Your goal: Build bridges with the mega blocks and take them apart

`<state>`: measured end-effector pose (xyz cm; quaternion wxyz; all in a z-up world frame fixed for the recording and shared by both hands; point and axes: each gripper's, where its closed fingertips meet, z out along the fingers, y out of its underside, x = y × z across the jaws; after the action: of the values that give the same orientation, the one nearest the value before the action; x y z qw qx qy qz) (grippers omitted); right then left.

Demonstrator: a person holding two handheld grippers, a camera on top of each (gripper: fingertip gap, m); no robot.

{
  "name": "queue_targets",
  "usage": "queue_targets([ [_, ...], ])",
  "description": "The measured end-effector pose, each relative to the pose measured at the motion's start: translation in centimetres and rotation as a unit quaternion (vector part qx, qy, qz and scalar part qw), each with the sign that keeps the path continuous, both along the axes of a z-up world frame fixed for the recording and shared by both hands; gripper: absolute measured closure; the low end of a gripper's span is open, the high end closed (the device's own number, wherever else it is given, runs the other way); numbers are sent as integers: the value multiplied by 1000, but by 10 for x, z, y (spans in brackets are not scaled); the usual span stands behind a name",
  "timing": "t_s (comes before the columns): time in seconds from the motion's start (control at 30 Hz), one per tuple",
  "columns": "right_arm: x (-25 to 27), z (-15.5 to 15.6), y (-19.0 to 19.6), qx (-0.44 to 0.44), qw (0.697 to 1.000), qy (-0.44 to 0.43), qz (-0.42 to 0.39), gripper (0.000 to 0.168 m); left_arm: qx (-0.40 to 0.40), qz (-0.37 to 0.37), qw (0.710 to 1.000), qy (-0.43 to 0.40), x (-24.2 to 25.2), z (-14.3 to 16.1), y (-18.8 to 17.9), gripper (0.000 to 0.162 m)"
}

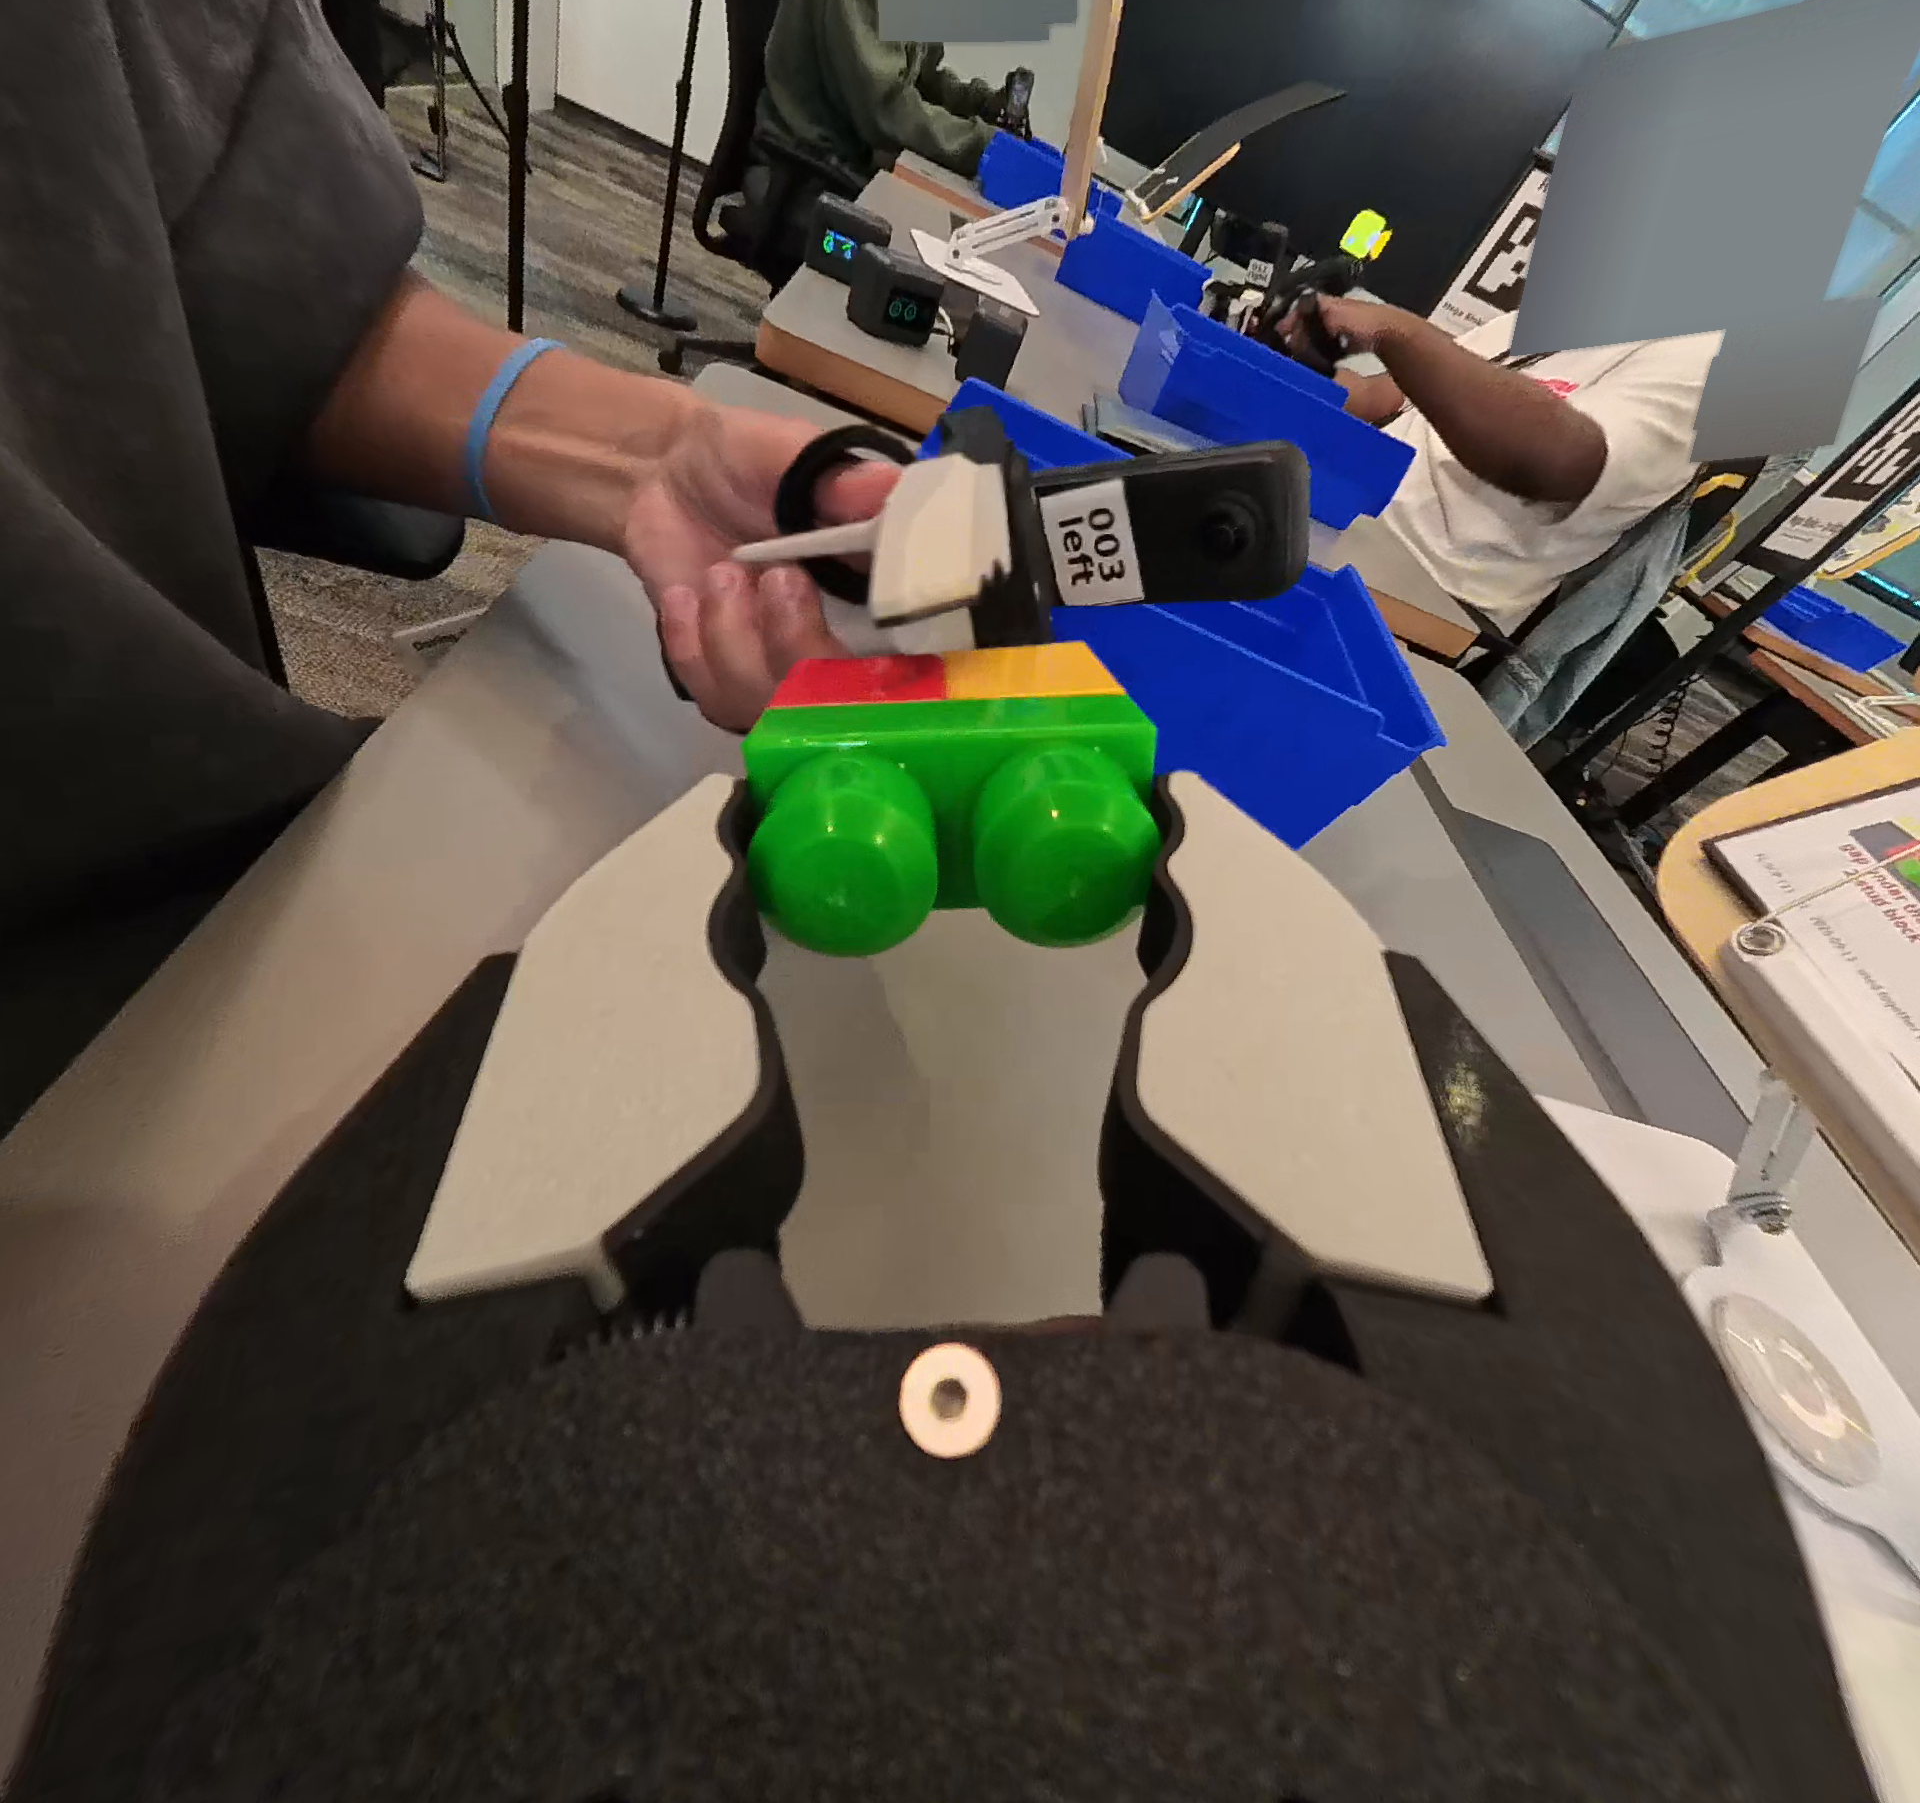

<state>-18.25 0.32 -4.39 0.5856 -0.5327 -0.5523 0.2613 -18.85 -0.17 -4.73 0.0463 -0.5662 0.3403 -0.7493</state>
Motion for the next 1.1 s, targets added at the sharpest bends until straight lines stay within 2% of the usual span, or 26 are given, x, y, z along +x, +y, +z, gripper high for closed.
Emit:
queue_targets([
  [0.13, -3, -1, -3, -19, 1000, 11, 14, 97, -11, 27, 1000, -10, -8, 0, 17, 115],
  [0.23, -5, -5, -2, -19, 1000, 2, 15, 97, 14, 19, 1000, 11, -7, -7, 12, 121],
  [0.5, -7, -18, 2, -16, 999, -26, 14, 97, 16, 19, 999, 42, -8, -17, 11, 124],
  [0.67, -8, -9, 3, -3, 1000, -7, -17, 94, -5, 29, 1000, 3, -10, -2, 18, 126],
  [0.7, -4, -6, 3, -14, 999, 7, -28, 90, -7, 31, 999, -6, -14, 3, 20, 126],
  [0.77, 6, -7, 2, -97, 994, 40, -42, 99, 23, 59, 998, 2, -20, 2, 31, 127],
  [0.83, 11, -8, 7, -222, 968, 106, -48, 96, 51, 79, 996, 4, -26, 2, 39, 127],
  [0.9, 8, -21, 17, -373, 910, 166, -71, 93, 72, 101, 992, 5, -27, 0, 44, 127],
  [0.97, -4, -25, 14, -481, 842, 239, -39, 93, 89, 109, 990, 11, -22, -4, 44, 127],
  [1.0, -8, -26, 15, -508, 817, 272, -36, 100, 91, 113, 989, 12, -20, -5, 44, 127],
  [1.03, -9, -25, 16, -509, 806, 299, -37, 104, 93, 117, 989, 12, -18, -6, 44, 127],
  [1.1, -6, -29, 25, -494, 801, 331, -69, 113, 108, 133, 985, 15, -15, -8, 46, 127],
])
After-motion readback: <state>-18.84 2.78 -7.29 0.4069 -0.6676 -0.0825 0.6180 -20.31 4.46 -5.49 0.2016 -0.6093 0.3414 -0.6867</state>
